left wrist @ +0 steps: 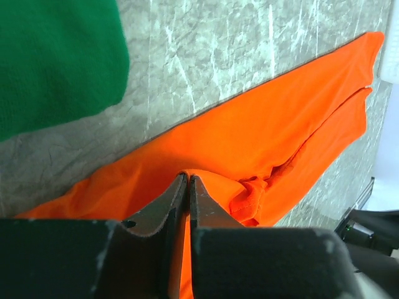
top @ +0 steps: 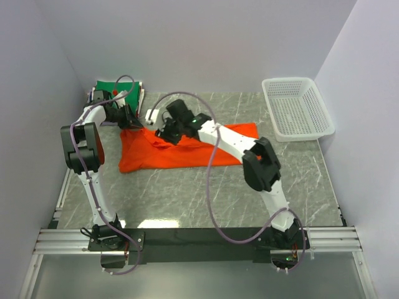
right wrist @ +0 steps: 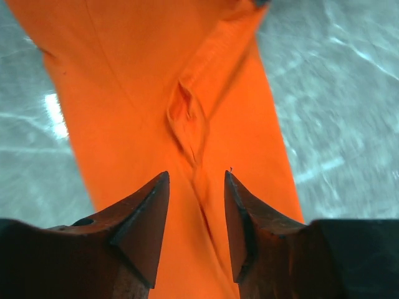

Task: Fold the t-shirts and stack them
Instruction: Fold the tshirt

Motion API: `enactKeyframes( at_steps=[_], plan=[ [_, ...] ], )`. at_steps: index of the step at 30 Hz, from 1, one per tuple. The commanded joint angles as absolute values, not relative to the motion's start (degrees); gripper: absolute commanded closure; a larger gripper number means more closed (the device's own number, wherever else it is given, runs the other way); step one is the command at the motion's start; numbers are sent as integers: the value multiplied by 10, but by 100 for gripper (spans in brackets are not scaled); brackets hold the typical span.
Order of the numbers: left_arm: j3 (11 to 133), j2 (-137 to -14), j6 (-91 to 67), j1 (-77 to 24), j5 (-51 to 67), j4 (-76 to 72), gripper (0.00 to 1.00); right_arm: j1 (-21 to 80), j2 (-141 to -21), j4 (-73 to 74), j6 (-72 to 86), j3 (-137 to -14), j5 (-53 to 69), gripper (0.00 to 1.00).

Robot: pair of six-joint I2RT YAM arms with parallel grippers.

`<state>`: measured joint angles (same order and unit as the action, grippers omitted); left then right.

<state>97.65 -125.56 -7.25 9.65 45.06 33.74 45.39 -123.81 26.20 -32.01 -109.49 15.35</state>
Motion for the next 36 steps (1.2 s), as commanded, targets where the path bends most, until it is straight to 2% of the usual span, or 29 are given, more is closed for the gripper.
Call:
enactKeyframes(
  at_steps=[1, 14, 20, 28, 30, 31, 33, 35, 36],
  plan=[
    [1001, -1267, -91, 95, 453, 344, 87, 469, -1281, 220, -382, -1135, 123, 52],
    [998, -1270, -100, 96, 457, 330, 84, 491, -1375, 190, -385, -1203, 84, 45],
    [1000, -1274, -99, 96, 459, 331, 85, 492, -1404, 209, -390, -1234, 96, 51],
    [1009, -1281, -99, 96, 460, 333, 85, 492, -1408, 232, -408, -1233, 123, 51],
    [1007, -1281, -98, 97, 460, 331, 85, 492, -1414, 236, -406, -1240, 124, 59],
    [1007, -1281, -98, 96, 459, 331, 86, 491, -1415, 237, -404, -1242, 127, 68],
    [1005, -1277, -98, 97, 457, 332, 87, 490, -1408, 236, -404, -1232, 131, 75],
    [998, -1268, -98, 96, 457, 329, 88, 490, -1391, 225, -414, -1206, 131, 89],
    [995, -1262, -98, 96, 456, 328, 89, 489, -1384, 220, -415, -1197, 129, 100]
  ],
)
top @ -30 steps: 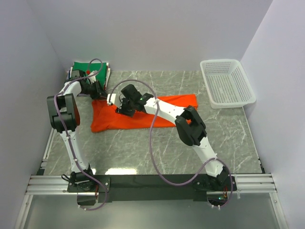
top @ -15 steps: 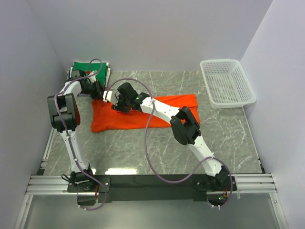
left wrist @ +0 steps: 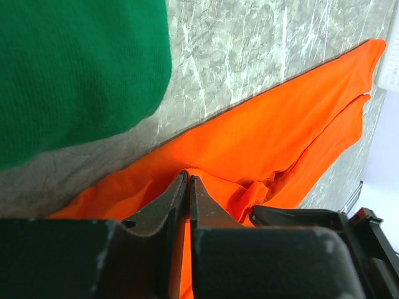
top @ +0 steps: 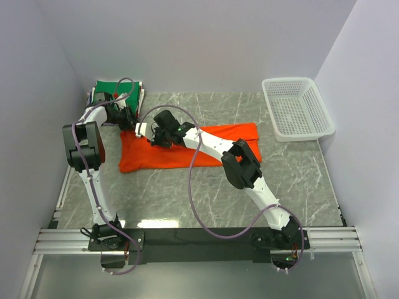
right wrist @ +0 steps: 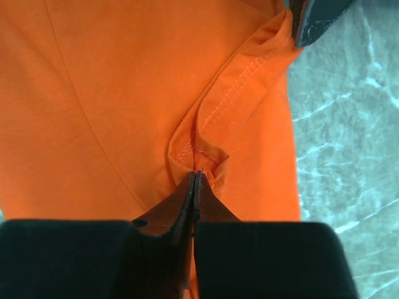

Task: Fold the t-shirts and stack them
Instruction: Fold the tshirt

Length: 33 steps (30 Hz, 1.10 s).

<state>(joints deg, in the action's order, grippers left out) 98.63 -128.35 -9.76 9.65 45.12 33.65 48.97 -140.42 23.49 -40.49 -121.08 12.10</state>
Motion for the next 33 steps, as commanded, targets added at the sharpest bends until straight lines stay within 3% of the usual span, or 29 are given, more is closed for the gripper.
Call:
enactKeyframes(
  at_steps=[1, 6, 22, 29, 33],
  plan=[
    [991, -1256, -98, 97, 457, 326, 90, 485, -1377, 215, -418, -1189, 127, 100],
    [962, -1212, -91, 98, 444, 337, 96, 472, -1354, 218, -432, -1172, 133, 100],
    [817, -1114, -45, 107, 395, 384, 99, 454, -1302, 226, -476, -1122, 153, 100],
    [770, -1107, -14, 106, 375, 408, 96, 461, -1287, 241, -513, -1078, 147, 100],
    [752, -1093, 30, 106, 366, 424, 86, 467, -1267, 239, -521, -1041, 134, 99]
  ],
)
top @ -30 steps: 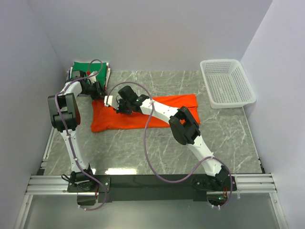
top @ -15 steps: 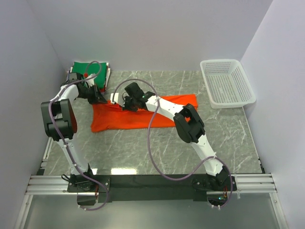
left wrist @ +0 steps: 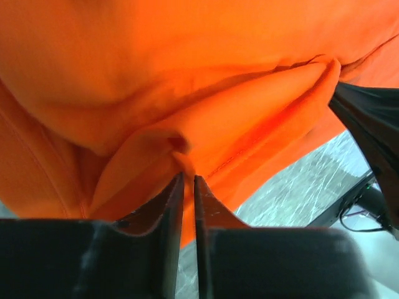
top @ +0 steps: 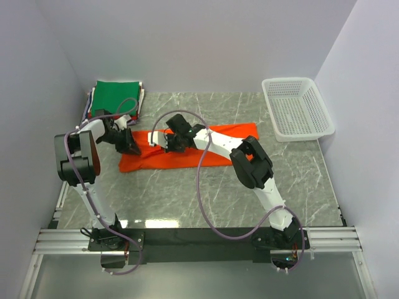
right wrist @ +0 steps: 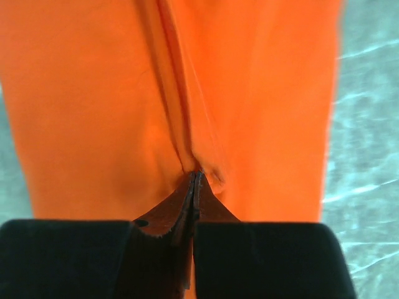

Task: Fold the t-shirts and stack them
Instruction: Fold the tshirt

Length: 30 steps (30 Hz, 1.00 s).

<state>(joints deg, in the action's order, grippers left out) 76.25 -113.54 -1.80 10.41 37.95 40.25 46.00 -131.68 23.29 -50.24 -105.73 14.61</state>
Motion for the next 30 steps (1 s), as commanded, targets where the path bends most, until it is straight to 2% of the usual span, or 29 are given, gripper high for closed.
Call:
enactKeyframes(
  at_steps=[1, 2, 3, 4, 7, 11, 13, 20, 30],
  plan=[
    [748, -1079, 35, 106, 367, 425, 81, 466, -1262, 242, -519, -1037, 131, 96],
    [742, -1071, 41, 107, 371, 425, 75, 465, -1253, 243, -513, -1036, 131, 90],
    [738, -1064, 54, 107, 381, 425, 66, 464, -1247, 244, -508, -1036, 124, 76],
    [735, -1044, 58, 107, 383, 419, 63, 462, -1241, 250, -496, -1036, 122, 69],
    [721, -1013, 75, 107, 397, 408, 58, 451, -1196, 251, -466, -1026, 127, 61],
    [726, -1000, 71, 106, 406, 390, 59, 426, -1166, 275, -420, -1020, 139, 60],
    [729, -1005, 57, 105, 411, 377, 61, 398, -1164, 297, -387, -1025, 153, 64],
    [752, -1048, 4, 62, 401, 310, 65, 290, -1251, 421, -286, -1124, 179, 76],
    [766, -1140, -45, 25, 377, 269, 67, 204, -1319, 477, -212, -1143, 174, 79]
  ],
)
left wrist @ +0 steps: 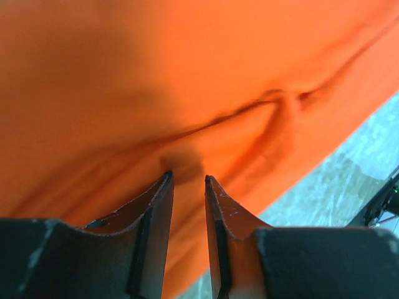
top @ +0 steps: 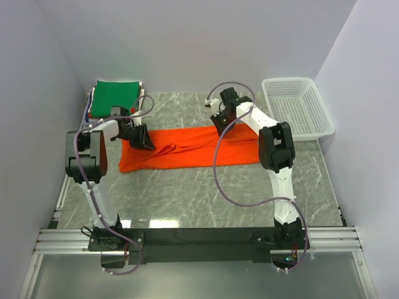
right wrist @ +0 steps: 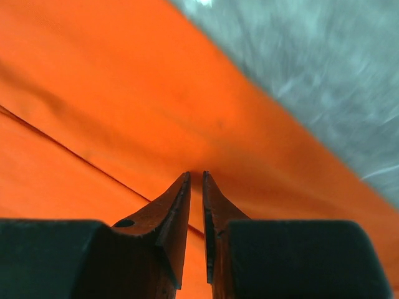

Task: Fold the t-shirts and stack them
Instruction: Fold the tshirt

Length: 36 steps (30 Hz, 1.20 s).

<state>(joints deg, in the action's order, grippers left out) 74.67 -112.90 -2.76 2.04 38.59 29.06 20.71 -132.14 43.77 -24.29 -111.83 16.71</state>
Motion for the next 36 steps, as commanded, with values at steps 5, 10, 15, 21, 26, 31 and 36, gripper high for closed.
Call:
enactKeyframes(
  at_steps=[5, 10, 15, 21, 26, 31, 36],
  plan=[
    [765, -1150, -34, 15, 355, 278, 67, 196, -1315, 504, -199, -1094, 170, 80],
    [737, -1130, -25, 11, 350, 287, 69, 196, -1287, 532, -189, -1015, 194, 80],
    [707, -1080, -10, 5, 341, 296, 68, 196, -1234, 533, -186, -906, 221, 80],
    [715, -995, 13, 5, 271, 311, 66, 228, -1126, 540, -206, -755, 297, 80],
    [708, -964, -16, 4, 220, 342, 65, 224, -1071, 534, -192, -740, 319, 75],
    [684, -947, -6, 25, 202, 366, 66, 221, -1027, 527, -175, -751, 260, 74],
    [705, -972, 77, 101, 256, 410, 60, 228, -1011, 558, -196, -731, 236, 73]
  ],
)
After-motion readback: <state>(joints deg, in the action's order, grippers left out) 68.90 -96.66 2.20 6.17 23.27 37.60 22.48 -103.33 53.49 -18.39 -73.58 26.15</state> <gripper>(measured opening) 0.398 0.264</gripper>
